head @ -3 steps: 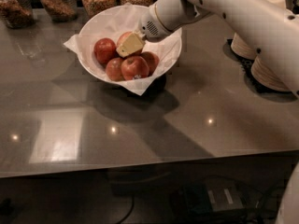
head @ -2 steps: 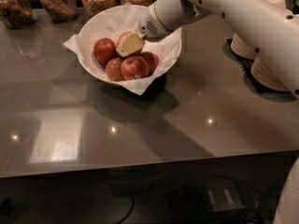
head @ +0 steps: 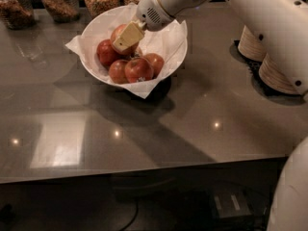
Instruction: Pick apple from white bowl
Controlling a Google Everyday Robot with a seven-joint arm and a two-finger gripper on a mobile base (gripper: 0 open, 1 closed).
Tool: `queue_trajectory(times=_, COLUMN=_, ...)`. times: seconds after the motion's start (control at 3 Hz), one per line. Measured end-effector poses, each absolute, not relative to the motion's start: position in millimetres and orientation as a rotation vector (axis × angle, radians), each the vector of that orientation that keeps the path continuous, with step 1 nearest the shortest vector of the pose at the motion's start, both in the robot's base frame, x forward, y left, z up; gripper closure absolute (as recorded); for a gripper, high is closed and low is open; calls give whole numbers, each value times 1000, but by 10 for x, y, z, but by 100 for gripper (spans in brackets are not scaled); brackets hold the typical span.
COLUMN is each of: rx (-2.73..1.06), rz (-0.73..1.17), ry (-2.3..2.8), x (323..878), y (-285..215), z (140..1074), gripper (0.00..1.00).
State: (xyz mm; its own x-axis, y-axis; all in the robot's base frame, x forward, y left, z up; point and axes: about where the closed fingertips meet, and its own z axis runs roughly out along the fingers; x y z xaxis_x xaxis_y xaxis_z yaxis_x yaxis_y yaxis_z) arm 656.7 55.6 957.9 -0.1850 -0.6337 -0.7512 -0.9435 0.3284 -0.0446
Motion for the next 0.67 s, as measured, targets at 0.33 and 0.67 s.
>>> queue_trajectory(times=0.33, rx=-1482, rz=584, ry=1861, x=6406, y=513, z=9869, gripper=100)
queue_trajectory(times=0.67, rx=-1517, rz=653, ry=1845, x=6131, y=266, z=10029, gripper=100)
